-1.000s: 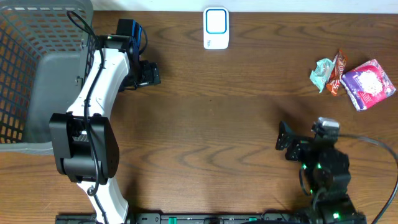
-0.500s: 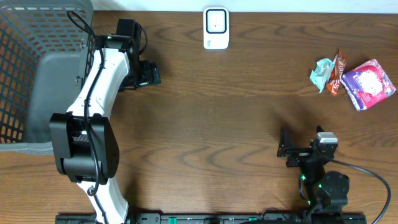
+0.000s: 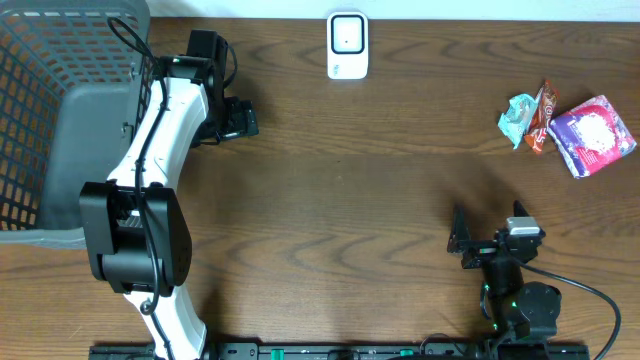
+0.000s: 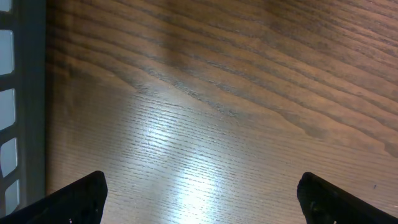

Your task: Scan the item barcode

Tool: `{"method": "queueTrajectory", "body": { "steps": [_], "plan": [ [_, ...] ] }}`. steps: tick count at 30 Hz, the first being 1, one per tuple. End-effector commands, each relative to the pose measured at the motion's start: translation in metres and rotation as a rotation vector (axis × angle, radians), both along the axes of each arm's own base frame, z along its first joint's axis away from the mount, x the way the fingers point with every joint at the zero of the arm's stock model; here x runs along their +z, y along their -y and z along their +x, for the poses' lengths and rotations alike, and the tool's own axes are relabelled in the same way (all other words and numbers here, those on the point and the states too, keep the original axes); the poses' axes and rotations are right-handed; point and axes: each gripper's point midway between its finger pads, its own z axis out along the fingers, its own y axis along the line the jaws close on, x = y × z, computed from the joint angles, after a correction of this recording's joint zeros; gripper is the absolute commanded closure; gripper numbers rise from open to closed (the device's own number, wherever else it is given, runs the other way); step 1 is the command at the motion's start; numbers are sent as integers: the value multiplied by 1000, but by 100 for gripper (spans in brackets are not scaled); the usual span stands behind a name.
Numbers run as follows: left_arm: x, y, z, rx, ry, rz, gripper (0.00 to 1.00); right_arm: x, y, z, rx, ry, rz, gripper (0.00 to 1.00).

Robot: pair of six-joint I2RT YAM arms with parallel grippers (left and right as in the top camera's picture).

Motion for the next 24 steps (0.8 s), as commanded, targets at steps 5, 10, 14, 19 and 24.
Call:
{"method": "queueTrajectory", "body": {
  "steps": [5, 10, 14, 19, 24],
  "plan": [
    [-2, -4, -3, 8, -11, 13, 2, -1, 1, 0, 4, 9, -64, 1],
    [-2, -4, -3, 8, -11, 13, 2, -1, 0, 0, 2, 6, -35, 1],
    [-2, -4, -3, 8, -11, 13, 2, 0, 1, 0, 2, 9, -34, 1],
    [-2, -4, -3, 8, -11, 13, 2, 0, 0, 0, 2, 9, -34, 1],
    [-2, -4, -3, 8, -11, 13, 2, 0, 0, 0, 2, 9, -34, 1]
  ]
}}
